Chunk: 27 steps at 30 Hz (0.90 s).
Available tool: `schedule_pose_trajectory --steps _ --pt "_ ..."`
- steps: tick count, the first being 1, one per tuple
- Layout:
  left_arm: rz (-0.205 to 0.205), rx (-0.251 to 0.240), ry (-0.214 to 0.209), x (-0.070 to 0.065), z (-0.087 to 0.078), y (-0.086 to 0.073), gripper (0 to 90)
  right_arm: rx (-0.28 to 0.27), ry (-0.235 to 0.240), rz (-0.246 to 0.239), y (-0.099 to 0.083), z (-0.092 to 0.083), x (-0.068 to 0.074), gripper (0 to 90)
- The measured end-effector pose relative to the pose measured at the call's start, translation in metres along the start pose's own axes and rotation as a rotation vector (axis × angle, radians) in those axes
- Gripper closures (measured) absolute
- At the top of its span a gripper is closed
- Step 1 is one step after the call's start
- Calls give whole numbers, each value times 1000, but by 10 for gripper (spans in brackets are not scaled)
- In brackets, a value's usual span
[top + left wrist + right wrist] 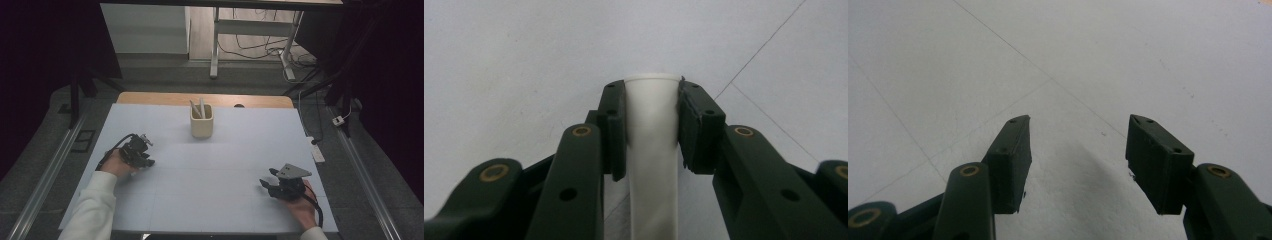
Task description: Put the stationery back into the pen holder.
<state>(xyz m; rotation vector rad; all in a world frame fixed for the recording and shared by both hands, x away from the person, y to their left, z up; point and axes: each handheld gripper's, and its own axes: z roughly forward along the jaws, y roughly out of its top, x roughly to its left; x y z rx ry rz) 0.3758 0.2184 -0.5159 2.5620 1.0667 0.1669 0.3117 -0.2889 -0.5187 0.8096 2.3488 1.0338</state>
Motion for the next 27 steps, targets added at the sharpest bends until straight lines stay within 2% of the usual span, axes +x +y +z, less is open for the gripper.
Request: schedule_pose_trajectory --steps 5,9,13,19,27 --pt "4 1 13 0 -1 0 662 0 -1 -1 0 0 0 431" --pt "-3 -18 12 1 -4 -1 663 0 0 0 0 0 0 431" --pt "-10 -57 1 0 -9 -1 663 0 -2 0 0 0 0 431" --pt "-11 -109 10 -1 -20 0 663 0 -1 -1 0 0 0 431" --pt "-20 -214 26 -3 -38 2 663 1 0 -1 0 0 0 431"
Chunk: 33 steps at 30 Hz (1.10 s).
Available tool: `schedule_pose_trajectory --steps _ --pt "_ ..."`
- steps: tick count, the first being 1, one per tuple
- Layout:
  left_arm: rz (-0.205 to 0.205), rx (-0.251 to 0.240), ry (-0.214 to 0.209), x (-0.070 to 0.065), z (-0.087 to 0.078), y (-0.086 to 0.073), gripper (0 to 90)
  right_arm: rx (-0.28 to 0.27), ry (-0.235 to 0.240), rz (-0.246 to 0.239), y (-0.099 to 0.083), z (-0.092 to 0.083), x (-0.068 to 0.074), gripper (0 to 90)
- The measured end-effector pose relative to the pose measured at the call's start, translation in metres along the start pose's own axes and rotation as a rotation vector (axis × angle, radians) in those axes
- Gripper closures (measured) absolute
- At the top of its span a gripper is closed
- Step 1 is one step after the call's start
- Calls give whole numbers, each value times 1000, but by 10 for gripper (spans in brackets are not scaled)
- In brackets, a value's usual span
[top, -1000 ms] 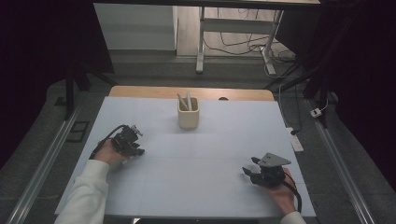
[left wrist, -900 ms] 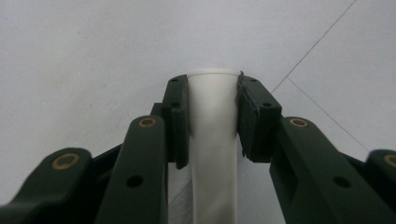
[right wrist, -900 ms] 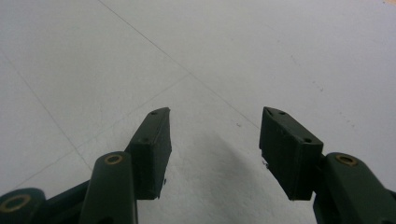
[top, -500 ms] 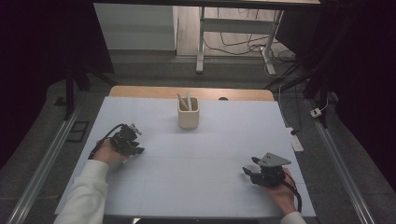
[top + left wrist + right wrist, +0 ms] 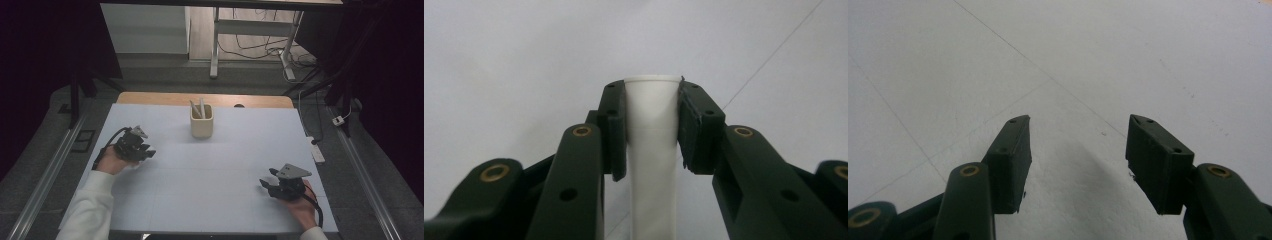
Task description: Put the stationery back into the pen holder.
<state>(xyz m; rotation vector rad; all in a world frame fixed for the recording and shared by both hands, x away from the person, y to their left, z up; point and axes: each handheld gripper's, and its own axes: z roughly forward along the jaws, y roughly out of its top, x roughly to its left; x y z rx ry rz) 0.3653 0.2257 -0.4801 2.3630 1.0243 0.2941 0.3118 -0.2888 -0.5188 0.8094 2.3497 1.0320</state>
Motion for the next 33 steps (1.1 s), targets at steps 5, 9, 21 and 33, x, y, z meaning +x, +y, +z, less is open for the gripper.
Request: schedule_pose_trajectory --steps 5,9,21,33 --pt "-13 -74 1 0 -11 1 662 -2 1 1 0 0 0 431" --pt "-21 -121 9 -1 -17 2 663 -1 1 1 0 1 0 431" --pt "-40 -238 1 -3 -29 5 662 -3 2 8 0 1 1 431" --pt "-77 -334 35 -3 -37 5 662 0 1 9 0 1 1 431"
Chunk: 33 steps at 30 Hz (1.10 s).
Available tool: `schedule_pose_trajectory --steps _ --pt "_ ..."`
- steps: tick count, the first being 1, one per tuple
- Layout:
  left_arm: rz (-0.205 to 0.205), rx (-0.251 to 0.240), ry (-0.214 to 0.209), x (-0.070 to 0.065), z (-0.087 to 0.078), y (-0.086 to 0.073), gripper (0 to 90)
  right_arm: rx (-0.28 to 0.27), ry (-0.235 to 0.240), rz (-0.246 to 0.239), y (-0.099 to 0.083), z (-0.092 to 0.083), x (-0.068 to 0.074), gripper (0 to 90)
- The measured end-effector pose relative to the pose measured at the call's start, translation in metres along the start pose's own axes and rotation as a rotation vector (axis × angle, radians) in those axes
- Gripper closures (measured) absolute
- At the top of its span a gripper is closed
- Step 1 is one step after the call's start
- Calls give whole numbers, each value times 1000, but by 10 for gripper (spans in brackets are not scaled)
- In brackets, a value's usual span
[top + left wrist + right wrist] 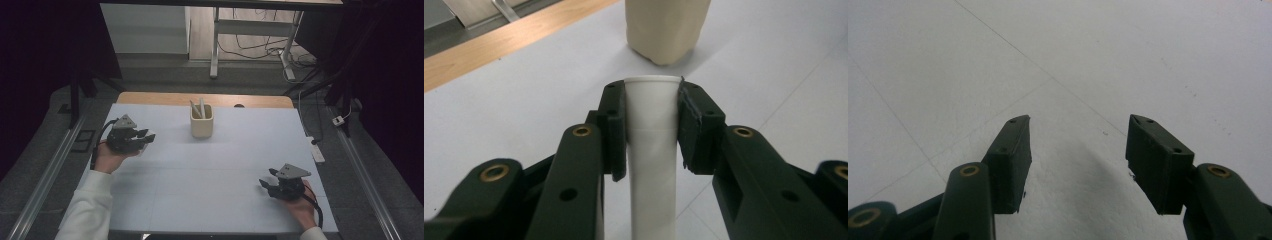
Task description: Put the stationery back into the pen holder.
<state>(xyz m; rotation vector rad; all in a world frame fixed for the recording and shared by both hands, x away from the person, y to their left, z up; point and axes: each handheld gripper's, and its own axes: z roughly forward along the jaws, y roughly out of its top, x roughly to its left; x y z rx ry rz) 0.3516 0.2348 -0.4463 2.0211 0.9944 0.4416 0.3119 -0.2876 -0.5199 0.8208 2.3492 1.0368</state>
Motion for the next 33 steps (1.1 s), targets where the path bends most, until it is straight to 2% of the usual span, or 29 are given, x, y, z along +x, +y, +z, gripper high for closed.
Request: schedule_pose_trajectory --steps 8,15,25,33 --pt "-25 -65 8 0 -4 2 662 4 -2 -1 0 1 0 431" --pt "-29 -113 11 -2 -6 7 662 9 1 -8 0 1 0 431" --pt "-19 -135 12 -7 -2 15 662 1 -2 -4 0 0 -1 431" --pt "-29 -174 -6 -10 4 32 662 -3 -3 0 0 -2 -1 431"
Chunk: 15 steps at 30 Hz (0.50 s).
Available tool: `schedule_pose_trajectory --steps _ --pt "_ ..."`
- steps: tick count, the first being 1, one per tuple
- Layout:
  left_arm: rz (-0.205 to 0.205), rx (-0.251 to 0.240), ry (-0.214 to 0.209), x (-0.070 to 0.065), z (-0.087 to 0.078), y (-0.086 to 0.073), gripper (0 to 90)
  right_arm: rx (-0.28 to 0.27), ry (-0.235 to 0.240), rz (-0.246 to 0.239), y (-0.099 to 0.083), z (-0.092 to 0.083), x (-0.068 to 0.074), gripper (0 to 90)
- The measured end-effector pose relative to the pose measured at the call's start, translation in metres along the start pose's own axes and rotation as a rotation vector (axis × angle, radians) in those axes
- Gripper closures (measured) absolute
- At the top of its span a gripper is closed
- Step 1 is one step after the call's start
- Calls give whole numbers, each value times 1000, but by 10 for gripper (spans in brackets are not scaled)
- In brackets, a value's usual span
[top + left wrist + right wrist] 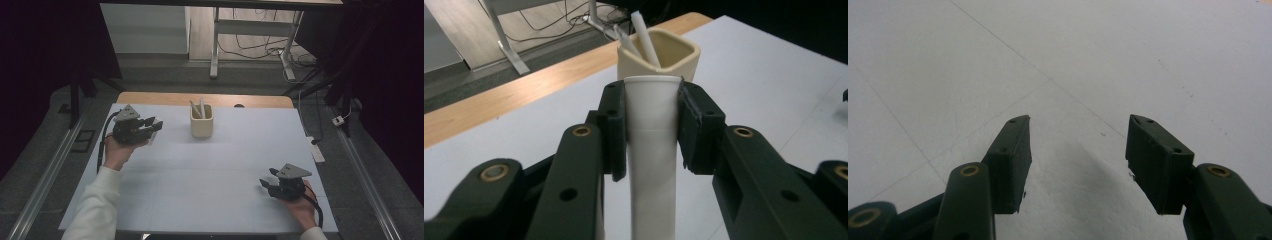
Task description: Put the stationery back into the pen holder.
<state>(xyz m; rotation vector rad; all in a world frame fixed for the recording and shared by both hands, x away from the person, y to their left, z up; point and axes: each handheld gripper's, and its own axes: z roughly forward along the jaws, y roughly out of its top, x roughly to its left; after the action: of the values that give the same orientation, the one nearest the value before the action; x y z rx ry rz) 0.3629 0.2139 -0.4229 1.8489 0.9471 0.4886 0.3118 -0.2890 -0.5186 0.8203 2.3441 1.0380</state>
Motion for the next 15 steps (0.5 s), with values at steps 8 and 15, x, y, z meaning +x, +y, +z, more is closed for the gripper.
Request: schedule_pose_trajectory --steps 8,15 --pt "15 -25 13 -5 3 25 662 -5 -1 0 0 -2 0 432" --pt "27 -28 6 -9 12 40 662 -5 -2 -2 0 -2 0 432"
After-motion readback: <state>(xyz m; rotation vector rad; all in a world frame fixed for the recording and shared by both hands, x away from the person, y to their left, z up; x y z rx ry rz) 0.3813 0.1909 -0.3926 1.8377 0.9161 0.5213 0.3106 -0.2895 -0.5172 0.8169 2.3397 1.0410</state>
